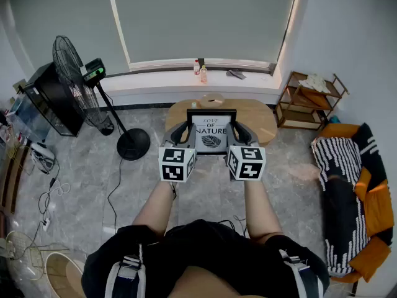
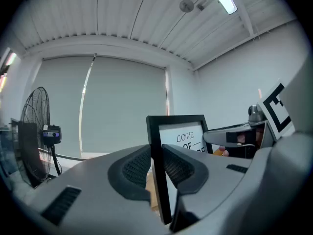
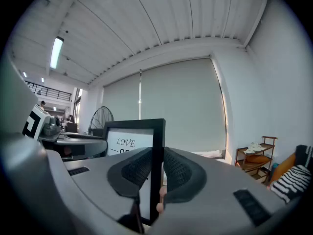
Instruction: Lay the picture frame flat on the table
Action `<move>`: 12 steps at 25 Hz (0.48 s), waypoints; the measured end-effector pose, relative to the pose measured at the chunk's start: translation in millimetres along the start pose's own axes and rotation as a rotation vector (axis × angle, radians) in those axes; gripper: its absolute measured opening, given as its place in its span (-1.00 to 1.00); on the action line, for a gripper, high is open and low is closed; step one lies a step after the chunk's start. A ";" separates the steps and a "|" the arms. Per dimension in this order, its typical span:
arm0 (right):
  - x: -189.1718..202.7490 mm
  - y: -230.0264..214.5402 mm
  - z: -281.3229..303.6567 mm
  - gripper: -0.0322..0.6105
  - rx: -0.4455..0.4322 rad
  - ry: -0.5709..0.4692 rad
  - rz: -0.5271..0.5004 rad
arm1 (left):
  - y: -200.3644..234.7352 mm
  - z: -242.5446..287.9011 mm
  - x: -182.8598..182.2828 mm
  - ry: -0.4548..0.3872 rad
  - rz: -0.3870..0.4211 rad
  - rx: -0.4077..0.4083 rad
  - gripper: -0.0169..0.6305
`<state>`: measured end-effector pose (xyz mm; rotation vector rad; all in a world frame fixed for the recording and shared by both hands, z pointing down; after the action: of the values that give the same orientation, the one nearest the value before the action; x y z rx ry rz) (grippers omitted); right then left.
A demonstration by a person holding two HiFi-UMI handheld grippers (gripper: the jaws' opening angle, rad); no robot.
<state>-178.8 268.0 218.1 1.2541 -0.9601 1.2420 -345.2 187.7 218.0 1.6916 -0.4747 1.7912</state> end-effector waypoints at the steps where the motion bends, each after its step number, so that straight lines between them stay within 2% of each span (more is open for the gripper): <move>1: 0.4 -2.7 -1.6 -0.63 0.000 0.000 0.001 | -2.8 0.9 0.3 0.002 -0.001 0.002 -0.67; 12: 13.3 -29.1 -22.0 -0.62 -0.005 -0.009 0.042 | -36.2 4.6 5.7 0.007 0.014 0.002 -0.67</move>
<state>-151.0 294.4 224.2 1.2424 -0.9993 1.2670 -318.1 212.7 218.5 1.6868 -0.4829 1.8081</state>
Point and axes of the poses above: the fingertips, and each gripper's own axes: z forward along the fingers, y to its left, x out of its underside, the point moved 7 cm from there along -z, backward along the fingers, and after that the axes turned 11 degrees about -z, right-handed, at the moved point
